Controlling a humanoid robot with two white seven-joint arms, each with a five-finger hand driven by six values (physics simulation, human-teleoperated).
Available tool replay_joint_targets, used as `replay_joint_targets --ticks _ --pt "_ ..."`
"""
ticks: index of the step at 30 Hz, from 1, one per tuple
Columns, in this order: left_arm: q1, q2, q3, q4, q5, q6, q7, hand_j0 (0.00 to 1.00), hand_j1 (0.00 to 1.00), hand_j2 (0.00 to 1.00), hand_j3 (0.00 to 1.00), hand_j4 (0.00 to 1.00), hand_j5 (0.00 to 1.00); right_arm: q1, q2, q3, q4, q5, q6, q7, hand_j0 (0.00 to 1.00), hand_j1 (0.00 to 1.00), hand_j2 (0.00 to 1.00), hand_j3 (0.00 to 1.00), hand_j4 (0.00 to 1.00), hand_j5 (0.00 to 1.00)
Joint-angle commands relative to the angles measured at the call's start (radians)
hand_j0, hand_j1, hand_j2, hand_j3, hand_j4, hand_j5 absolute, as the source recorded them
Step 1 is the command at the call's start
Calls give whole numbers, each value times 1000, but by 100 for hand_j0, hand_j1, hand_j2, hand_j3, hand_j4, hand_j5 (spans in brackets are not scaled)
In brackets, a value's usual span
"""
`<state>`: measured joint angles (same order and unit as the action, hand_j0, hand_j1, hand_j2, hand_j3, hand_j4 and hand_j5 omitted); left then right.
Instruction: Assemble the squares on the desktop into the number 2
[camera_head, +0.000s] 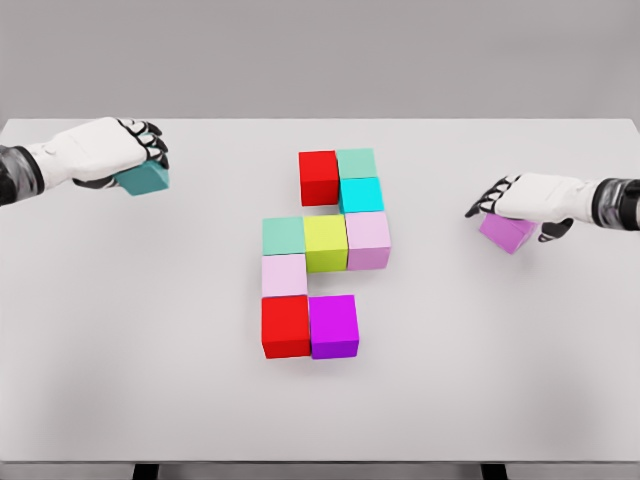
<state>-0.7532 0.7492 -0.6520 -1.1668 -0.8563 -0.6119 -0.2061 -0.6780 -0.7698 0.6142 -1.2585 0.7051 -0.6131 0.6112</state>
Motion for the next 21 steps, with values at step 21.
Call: replay_joint_targets --ticks 21 --pt "-150 -260 -69 180 0 1 -110 68 68 68 68 68 68 5 -57 -10 -162 2 2 0 60 60 60 60 60 60"
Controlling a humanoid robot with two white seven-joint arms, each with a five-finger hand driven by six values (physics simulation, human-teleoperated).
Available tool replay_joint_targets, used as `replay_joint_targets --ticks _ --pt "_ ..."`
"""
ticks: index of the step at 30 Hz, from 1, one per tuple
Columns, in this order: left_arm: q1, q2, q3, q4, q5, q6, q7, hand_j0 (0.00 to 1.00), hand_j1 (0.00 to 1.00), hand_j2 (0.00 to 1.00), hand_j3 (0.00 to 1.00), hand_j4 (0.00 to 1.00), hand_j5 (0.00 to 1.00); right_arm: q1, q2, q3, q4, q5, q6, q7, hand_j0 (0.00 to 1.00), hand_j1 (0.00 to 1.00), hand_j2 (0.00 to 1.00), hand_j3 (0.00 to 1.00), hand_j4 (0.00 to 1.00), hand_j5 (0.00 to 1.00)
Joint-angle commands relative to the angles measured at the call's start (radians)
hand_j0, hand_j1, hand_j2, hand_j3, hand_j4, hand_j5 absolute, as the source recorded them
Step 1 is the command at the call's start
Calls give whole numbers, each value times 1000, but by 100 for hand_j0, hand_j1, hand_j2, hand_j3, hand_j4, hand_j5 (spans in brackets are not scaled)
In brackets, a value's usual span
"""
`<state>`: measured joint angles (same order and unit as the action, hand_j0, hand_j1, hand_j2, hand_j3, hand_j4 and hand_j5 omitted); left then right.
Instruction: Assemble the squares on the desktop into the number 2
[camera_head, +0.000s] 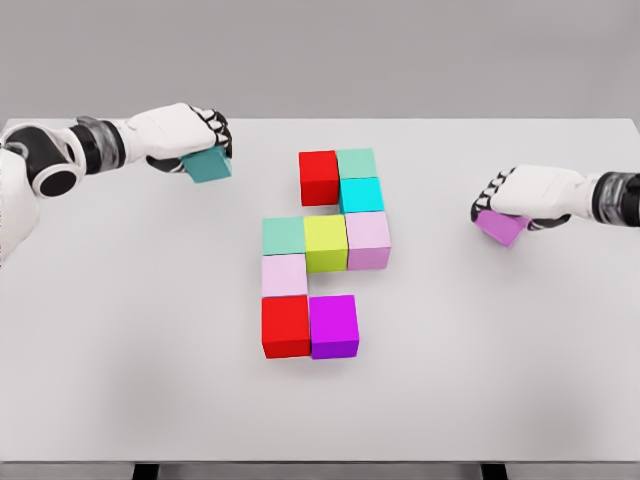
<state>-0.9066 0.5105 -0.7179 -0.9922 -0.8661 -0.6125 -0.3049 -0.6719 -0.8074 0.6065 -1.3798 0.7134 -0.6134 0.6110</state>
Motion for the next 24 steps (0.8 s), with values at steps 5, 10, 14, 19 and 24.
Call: replay_joint_targets --ticks 5,10,14,19,24 --pt "-5 -44 -18 1 10 2 -13 68 68 68 68 68 68 17 -56 -4 -123 -12 3 0 60 60 60 60 60 60" --pt "-6 -58 -24 -8 13 2 -13 68 68 68 68 68 68 54 -98 -5 -203 -15 3 0 60 60 60 60 60 60" --pt "-8 -67 -40 -19 19 2 -13 68 68 68 68 68 68 103 -130 -33 -283 -17 3 0 60 60 60 60 60 60" --pt "-5 -70 -49 -56 24 2 -11 68 68 68 68 68 68 176 -170 -82 -377 -23 3 0 60 60 60 60 60 60" --pt "-3 -70 -49 -86 27 2 -11 69 69 69 69 69 69 192 -170 -79 -387 -54 3 0 60 60 60 60 60 60"
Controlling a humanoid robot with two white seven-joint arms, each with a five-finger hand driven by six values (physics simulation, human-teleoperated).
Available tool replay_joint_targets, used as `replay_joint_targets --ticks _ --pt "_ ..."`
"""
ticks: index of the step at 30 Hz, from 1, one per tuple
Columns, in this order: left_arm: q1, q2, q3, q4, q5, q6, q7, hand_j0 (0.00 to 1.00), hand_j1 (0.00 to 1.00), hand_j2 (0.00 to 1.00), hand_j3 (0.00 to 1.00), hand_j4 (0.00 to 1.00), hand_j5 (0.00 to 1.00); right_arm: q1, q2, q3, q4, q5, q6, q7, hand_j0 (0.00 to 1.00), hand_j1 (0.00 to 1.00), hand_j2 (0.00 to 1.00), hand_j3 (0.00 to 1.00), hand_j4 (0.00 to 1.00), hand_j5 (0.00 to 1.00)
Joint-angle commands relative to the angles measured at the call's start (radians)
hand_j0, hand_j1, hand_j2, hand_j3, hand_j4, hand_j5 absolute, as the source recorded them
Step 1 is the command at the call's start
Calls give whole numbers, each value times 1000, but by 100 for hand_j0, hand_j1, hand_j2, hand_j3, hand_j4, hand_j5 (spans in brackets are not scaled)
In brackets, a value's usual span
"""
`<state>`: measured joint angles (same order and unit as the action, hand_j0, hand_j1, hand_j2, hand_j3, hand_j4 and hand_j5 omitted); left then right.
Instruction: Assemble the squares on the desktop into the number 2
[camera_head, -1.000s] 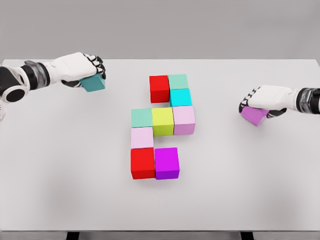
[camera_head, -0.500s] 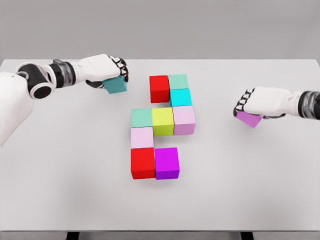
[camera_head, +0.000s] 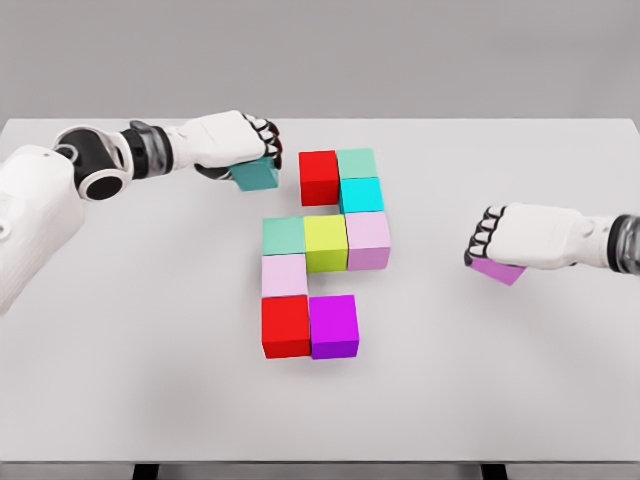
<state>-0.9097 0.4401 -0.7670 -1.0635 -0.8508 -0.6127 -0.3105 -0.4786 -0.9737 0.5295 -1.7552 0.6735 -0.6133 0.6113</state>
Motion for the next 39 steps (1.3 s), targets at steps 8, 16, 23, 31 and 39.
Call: replay_joint_targets --ticks 8,16,23,31,39 --pt "-2 -1 -1 -18 27 2 -5 70 70 70 70 70 70 35 7 12 -14 -144 2 0 60 60 60 60 60 60" --pt "-3 -21 -1 -13 26 2 -5 71 71 71 71 71 71 58 18 15 -14 -244 2 0 60 60 60 60 60 60" --pt "-3 -21 -1 -12 26 2 -5 73 73 73 73 73 73 61 50 37 -14 -246 2 0 62 62 62 62 62 62" --pt "-3 -21 0 -15 29 2 -5 74 74 74 74 74 74 63 70 93 -14 -246 2 0 62 62 62 62 62 62" --pt "-3 -29 -1 -18 41 2 -5 75 75 75 75 75 75 57 76 103 -14 -244 2 0 99 99 99 99 99 99"
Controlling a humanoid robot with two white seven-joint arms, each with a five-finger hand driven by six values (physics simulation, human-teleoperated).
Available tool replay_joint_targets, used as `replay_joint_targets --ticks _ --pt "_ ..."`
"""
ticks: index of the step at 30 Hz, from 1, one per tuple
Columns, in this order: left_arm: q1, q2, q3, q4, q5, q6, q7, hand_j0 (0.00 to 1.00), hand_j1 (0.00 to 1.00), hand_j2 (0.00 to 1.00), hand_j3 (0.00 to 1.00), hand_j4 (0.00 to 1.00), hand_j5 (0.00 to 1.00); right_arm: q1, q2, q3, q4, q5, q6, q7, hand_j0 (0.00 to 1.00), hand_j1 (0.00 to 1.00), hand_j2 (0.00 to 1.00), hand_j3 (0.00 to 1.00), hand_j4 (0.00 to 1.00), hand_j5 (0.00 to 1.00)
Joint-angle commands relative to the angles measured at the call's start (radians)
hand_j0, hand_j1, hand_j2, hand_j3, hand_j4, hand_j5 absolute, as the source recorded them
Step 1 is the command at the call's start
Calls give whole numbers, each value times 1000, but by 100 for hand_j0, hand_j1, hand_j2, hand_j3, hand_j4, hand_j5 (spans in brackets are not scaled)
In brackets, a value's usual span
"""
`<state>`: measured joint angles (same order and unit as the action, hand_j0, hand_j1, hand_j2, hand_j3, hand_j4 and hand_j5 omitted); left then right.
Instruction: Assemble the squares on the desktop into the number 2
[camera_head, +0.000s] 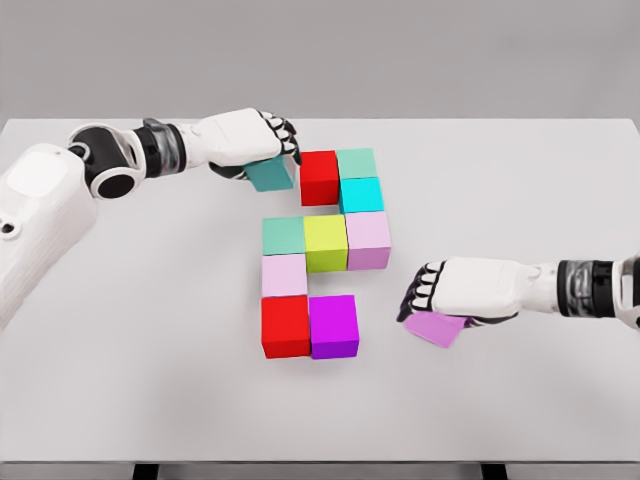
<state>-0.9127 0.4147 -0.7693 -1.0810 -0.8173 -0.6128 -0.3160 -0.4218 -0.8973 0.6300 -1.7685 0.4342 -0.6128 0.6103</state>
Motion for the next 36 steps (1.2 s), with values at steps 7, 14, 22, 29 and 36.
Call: replay_joint_targets --ticks 7,14,22,29,36 --pt "0 -7 1 -1 7 2 0 83 83 83 83 83 83 -5 -15 -16 0 -11 2 1 99 99 99 99 99 99" --pt "0 -5 1 3 6 2 0 100 100 100 100 100 100 69 -98 -326 6 -302 2 1 100 100 100 100 100 100" --pt "0 -4 2 12 4 2 0 100 100 100 100 100 100 290 -152 -725 146 -256 2 1 100 100 100 100 100 100" --pt "0 6 5 13 6 2 2 100 100 100 100 100 100 -12 -442 35 192 -236 2 1 100 100 100 100 100 100" --pt "-15 101 51 32 41 2 9 100 100 100 100 100 100 -581 -437 731 93 -221 2 1 99 99 99 99 99 99"
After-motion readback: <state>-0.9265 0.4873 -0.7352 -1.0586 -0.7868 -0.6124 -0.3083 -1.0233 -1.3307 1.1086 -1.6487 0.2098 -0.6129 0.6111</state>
